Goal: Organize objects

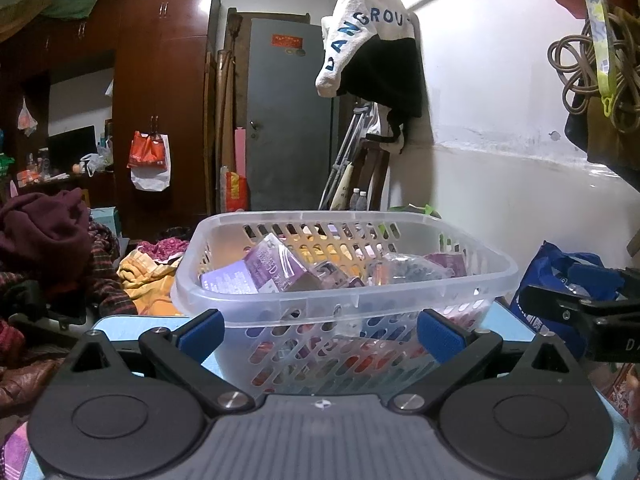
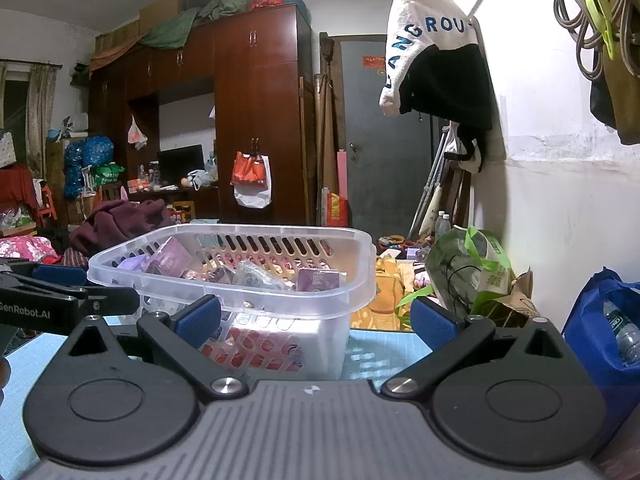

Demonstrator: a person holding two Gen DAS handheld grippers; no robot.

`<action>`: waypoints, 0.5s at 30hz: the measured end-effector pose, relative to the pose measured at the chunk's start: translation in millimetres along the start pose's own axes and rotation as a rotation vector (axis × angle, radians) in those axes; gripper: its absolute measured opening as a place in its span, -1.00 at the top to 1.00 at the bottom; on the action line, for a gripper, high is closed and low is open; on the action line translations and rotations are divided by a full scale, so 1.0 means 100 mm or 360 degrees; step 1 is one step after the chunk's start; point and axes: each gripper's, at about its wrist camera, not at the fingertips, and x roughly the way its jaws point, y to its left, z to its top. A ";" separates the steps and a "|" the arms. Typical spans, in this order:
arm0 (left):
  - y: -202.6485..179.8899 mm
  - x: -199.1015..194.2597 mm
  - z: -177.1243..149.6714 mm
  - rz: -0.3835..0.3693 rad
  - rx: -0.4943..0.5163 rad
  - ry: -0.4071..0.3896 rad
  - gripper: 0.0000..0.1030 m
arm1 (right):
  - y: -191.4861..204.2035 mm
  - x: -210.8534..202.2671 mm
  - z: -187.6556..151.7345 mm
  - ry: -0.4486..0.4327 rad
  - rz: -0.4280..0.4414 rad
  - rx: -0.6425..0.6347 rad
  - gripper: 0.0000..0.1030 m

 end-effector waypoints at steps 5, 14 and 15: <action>-0.01 0.01 0.00 -0.0002 -0.0004 0.0003 -1.00 | 0.00 0.01 0.00 0.0005 0.0001 0.0003 -1.00; 0.00 -0.03 -0.02 0.0006 -0.0033 -0.0036 -1.00 | -0.01 0.02 -0.02 0.0009 0.0000 0.0013 -1.00; 0.00 -0.03 -0.02 0.0011 -0.0036 -0.0038 -1.00 | -0.01 0.02 -0.02 0.0008 0.0002 0.0015 -1.00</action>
